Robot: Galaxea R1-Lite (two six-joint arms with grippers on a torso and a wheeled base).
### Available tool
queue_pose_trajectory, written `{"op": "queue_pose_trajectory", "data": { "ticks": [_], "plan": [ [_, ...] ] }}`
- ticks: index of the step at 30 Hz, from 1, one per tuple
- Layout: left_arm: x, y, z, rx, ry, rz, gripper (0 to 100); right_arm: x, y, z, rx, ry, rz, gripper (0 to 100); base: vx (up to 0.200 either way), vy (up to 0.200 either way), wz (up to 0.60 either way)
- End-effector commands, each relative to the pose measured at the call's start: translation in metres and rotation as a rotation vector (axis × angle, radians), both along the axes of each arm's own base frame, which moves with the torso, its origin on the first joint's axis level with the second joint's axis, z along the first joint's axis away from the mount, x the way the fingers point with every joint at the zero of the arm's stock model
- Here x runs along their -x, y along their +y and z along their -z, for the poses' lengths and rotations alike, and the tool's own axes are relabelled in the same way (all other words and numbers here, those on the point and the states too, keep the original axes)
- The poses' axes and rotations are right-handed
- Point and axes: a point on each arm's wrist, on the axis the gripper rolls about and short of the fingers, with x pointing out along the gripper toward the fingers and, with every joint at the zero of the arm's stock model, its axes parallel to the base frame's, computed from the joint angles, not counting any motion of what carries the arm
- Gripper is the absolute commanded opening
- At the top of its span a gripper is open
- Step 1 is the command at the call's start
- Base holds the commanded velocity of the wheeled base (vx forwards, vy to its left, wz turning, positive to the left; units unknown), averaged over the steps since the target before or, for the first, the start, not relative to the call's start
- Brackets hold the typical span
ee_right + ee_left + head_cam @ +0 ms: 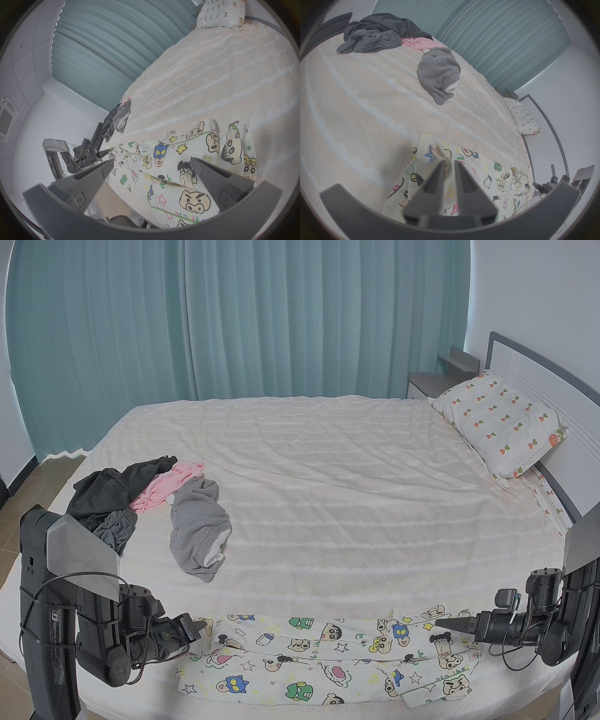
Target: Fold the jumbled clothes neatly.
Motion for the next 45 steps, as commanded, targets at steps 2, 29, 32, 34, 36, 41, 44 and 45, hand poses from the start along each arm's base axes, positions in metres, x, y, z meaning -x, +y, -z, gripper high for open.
{"op": "queue_pose_trajectory", "data": {
  "ticks": [2,29,32,34,36,41,44,45],
  "plan": [
    [0.002,0.001,-0.005,0.004,-0.015,-0.003,0,0.000,-0.001,-0.002,0.000,-0.012,0.004,100,0.000,0.000,0.00],
    [0.006,0.015,-0.035,-0.056,-0.126,-0.046,0,0.001,-0.001,-0.003,0.001,-0.018,0.003,100,0.000,0.000,0.00],
    [0.010,0.015,-0.033,-0.094,-0.120,-0.017,0,0.002,-0.001,-0.003,0.001,-0.016,0.003,100,0.000,0.000,0.00],
    [0.015,0.016,-0.031,-0.127,-0.110,0.016,0,0.002,-0.001,-0.003,0.002,-0.016,0.002,100,0.000,0.000,0.00],
    [0.018,0.016,-0.030,-0.132,-0.103,0.039,0,0.002,-0.001,-0.003,0.002,-0.016,0.002,100,0.000,0.000,0.00],
    [0.019,0.021,-0.020,-0.179,-0.076,0.064,0,0.003,-0.001,-0.003,0.003,-0.015,0.002,100,0.000,0.000,0.00],
    [0.019,0.024,-0.012,-0.212,-0.054,0.075,0,0.003,-0.001,-0.003,0.003,-0.015,0.002,100,0.000,0.000,0.00],
    [0.018,0.024,-0.011,-0.214,-0.054,0.075,0,0.003,-0.001,-0.003,0.003,-0.015,0.002,100,0.000,0.000,0.00]
  ]
}}
